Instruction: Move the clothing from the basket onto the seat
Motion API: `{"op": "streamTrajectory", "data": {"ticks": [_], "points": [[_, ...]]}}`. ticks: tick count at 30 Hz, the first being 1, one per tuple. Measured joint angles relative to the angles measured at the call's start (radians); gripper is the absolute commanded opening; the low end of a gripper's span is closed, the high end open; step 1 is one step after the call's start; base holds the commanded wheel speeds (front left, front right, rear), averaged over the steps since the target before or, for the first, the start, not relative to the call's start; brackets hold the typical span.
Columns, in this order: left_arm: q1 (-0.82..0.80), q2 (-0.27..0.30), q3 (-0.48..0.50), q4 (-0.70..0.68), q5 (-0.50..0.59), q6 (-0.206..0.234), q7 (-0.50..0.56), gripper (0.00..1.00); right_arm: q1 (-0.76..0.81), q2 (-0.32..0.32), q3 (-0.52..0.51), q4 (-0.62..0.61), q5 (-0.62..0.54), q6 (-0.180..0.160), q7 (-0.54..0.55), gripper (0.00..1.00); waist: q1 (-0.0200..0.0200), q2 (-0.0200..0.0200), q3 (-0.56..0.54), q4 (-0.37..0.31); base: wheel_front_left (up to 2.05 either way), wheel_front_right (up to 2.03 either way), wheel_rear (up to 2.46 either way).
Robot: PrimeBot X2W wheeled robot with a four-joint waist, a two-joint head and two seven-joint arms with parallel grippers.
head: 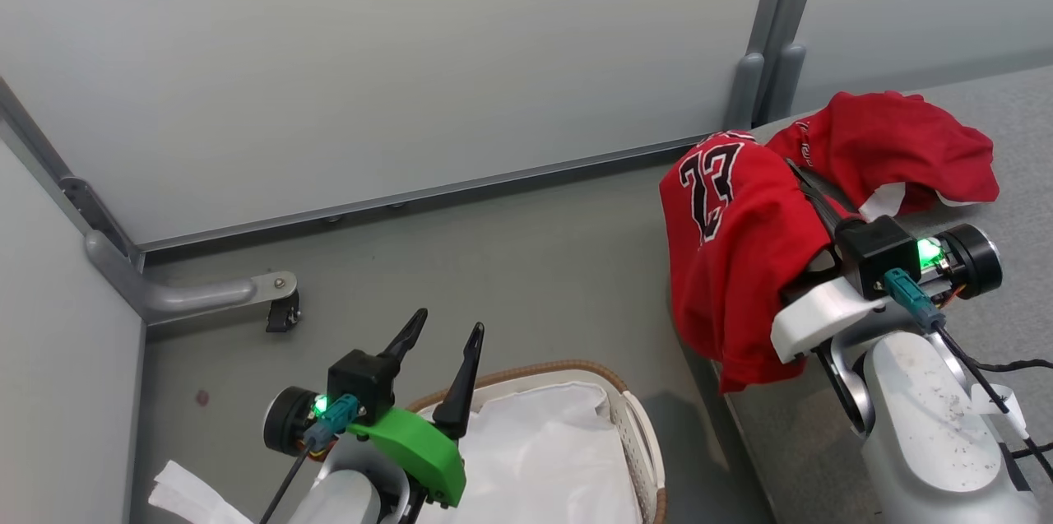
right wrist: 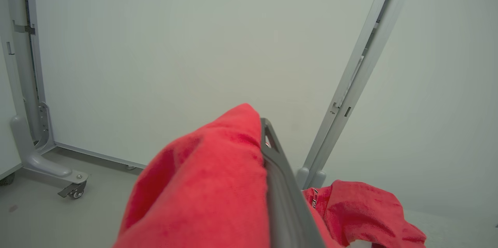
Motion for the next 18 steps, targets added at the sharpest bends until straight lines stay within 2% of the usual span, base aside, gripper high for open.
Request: {"op": "streamTrajectory", "data": {"ticks": [11, 18], "points": [[0.046, -0.037, 0.042, -0.017, 0.047, -0.011, 0.0, 1.0, 0.012, -0.003, -0.035, 0.009, -0.008, 0.0, 0.0, 0.0, 0.0, 0.0, 0.003, -0.047, 0.0, 0.0, 0.0], [0.056, -0.051, 0.043, -0.041, 0.055, -0.015, 0.0, 1.0, 0.007, -0.003, -0.045, 0.011, -0.018, 0.0, 0.0, 0.0, 0.0, 0.0, 0.013, -0.115, 0.0, 0.0, 0.0]]}}
